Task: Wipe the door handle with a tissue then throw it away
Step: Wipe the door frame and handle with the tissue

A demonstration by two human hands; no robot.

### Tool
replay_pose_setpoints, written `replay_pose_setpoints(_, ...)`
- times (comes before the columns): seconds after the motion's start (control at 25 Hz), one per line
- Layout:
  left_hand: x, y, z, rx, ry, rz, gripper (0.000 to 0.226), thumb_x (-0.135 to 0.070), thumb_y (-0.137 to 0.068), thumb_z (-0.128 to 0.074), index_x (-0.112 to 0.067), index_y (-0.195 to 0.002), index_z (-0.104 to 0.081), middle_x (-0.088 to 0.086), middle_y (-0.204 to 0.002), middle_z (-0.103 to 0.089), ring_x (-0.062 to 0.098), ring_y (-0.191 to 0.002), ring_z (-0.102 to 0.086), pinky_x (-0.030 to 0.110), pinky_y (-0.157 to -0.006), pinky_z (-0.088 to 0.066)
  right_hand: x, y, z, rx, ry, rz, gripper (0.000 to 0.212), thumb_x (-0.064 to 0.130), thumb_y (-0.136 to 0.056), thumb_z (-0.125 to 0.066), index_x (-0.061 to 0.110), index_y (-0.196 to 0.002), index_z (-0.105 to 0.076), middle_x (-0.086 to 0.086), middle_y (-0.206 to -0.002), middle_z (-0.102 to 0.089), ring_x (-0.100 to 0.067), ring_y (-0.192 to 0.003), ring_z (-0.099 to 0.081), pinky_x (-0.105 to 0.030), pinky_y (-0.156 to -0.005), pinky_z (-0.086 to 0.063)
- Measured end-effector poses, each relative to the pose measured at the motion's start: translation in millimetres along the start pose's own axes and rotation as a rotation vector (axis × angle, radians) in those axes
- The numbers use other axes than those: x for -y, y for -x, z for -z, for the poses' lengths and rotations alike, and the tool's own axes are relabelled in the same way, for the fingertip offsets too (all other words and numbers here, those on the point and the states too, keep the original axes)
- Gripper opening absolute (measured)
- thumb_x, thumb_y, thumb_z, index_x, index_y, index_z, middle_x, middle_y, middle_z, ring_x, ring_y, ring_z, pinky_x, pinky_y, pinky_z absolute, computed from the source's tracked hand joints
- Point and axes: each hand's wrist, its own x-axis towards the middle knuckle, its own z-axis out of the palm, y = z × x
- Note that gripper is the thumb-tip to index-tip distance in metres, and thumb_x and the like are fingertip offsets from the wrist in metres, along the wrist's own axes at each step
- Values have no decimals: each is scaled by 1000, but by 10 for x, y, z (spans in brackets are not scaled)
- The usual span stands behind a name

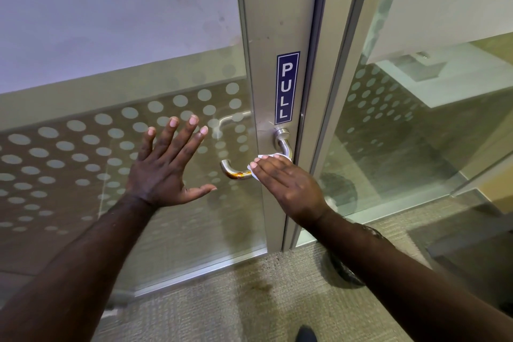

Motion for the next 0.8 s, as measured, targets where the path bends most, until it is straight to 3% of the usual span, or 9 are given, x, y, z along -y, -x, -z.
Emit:
replay_pose_setpoints(0.12,-2,5,-5,-3,4,3,111,-88,-78,-38,-18,-161,-16,0,-170,-3,22,-156,3,41,-123,11,132,-75,-14,-40,56,-18,32,-2,-94,-52,-2,-126,-59,-17,-122,-64,-29,-116,-59,-44,-100,-45)
replay_pose_setpoints(0.36,-12,-2,6,-18,15,8,110,-89,-78,-37,-19,-161,-16,-1,-170,-3,22,-156,1,40,-124,11,520,-262,-105,-61,146,-45,39,1,-100,-30,0,-122,-63,-16,-118,-67,-27,-111,-63,-41,-99,-47)
replay_pose_setpoints(0.52,-2,12,1,6,48,5,107,-88,-81,-29,-20,-161,-9,-2,-170,4,21,-156,4,40,-124,12,680,-343,-138,-63,236,-107,33,3,-95,-43,0,-121,-64,-15,-119,-67,-26,-110,-64,-39,-97,-49)
replay_pose_setpoints(0.8,5,18,3,21,91,-3,103,-86,-84,-21,-21,-161,-3,-4,-169,10,19,-156,9,40,-123,14,900,-553,-123,273,339,-271,43,11,-94,-38,-1,-134,-51,-19,-132,-57,-28,-119,-57,-38,-104,-43)
